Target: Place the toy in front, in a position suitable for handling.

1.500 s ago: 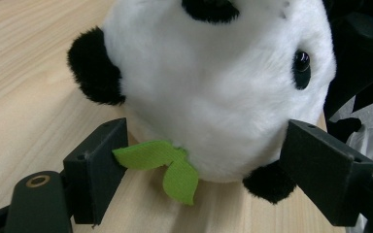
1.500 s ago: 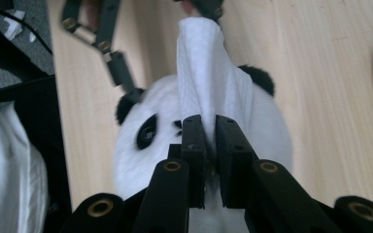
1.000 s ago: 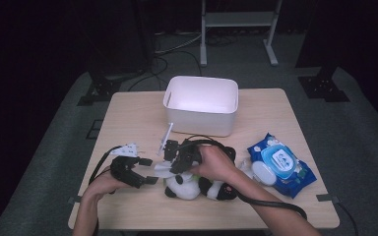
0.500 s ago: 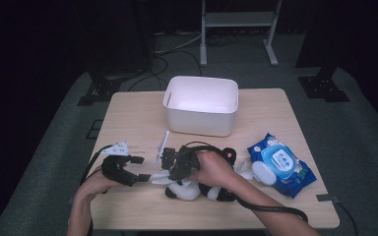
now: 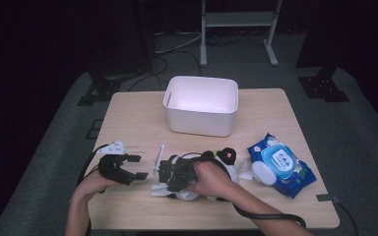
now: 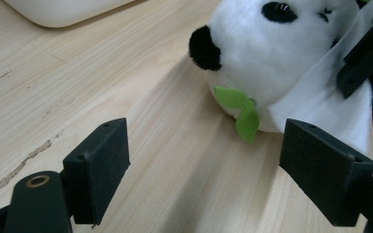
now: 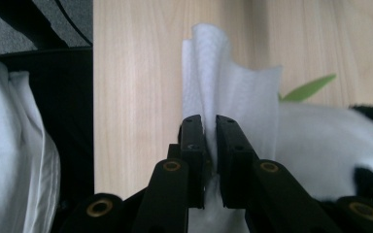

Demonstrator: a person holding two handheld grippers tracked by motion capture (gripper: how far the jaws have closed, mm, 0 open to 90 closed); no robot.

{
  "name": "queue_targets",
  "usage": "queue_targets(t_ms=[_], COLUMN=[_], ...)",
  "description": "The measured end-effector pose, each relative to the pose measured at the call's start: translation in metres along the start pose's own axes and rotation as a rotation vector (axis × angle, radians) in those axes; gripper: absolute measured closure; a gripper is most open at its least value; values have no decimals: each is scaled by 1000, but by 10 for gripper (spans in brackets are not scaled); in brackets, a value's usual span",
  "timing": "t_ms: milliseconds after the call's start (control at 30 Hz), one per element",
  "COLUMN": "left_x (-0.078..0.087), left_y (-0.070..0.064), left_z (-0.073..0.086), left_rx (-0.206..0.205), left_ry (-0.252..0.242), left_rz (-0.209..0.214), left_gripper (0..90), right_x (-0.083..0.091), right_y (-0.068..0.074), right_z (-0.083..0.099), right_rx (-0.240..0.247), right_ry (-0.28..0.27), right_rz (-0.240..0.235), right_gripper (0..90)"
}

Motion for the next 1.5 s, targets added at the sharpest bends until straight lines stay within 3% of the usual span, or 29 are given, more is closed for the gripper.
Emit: queue_targets(t_ms=[200,500,733,1000,1200,1367,1500], left_x=[0,-2,-4,-7,-8,-8,-11], left_y=[-1,-4,-7,-15,-18,-20,-23], left_z=[-1,-4,-6,-12,-16,-17,-20], left_rx=[-5,-13,-24,-53,-58,-52,-62], left_ry=[0,-2,6,12,-7,-20,-8], left_rz=[1,3,10,19,40,55,63], left_gripper=[171,171,171,171,171,171,171], right_x=[12,24,30,38,39,38,39], right_y=[-20,-61,-80,-84,-87,-80,-70], right_z=[-13,-11,-5,25,60,80,85], right_rx=[-32,-142,-197,-243,-291,-303,-298], right_ry=[-45,-90,-125,-125,-103,-116,-132], right_rz=[22,11,11,11,18,12,8], right_gripper=[819,819,819,819,819,820,821])
Point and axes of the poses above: each handheld gripper's, and its own axes: x roughly backward along the jaws, z roughly out of its underside, y roughly to its left, the point moved 10 cm from there along -x, roughly forward along the jaws, and after that the axes turned 13 degrees about y, right-handed, at the moved point
